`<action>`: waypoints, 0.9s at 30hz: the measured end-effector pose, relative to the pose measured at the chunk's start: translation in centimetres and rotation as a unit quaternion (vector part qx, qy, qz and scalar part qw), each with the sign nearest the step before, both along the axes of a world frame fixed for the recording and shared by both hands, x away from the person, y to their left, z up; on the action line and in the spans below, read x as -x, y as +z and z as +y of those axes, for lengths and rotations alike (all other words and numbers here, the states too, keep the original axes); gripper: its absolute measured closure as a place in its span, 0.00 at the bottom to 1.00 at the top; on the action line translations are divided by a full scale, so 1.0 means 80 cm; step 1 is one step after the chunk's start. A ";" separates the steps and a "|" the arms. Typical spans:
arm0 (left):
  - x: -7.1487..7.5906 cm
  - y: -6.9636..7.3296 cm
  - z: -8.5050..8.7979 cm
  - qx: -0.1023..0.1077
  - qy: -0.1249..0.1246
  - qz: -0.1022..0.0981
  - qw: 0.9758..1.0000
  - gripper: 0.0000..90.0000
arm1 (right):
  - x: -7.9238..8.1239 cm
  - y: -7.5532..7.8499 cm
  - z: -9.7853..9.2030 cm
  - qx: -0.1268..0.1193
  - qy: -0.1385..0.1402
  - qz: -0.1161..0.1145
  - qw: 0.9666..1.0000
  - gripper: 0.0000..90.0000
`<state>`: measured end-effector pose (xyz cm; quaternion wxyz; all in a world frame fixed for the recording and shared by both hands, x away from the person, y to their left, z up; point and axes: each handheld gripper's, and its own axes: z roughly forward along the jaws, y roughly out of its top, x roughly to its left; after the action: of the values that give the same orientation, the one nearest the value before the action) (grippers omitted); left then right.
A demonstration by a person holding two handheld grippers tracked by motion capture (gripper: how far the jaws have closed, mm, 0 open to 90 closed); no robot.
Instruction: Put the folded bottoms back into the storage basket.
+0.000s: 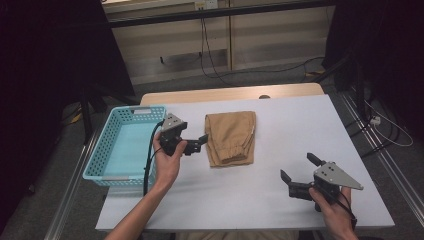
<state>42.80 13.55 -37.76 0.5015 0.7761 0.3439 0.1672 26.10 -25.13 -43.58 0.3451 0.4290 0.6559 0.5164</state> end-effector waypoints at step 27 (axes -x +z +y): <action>-0.062 -0.031 -0.033 -0.033 0.040 0.056 0.997 0.08 | -0.001 -0.001 0.000 0.000 0.002 0.005 1.000 0.01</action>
<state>47.76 10.90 -40.26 0.4484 0.7861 0.3963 0.1550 26.14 -25.09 -43.64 0.3406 0.4303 0.6583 0.5153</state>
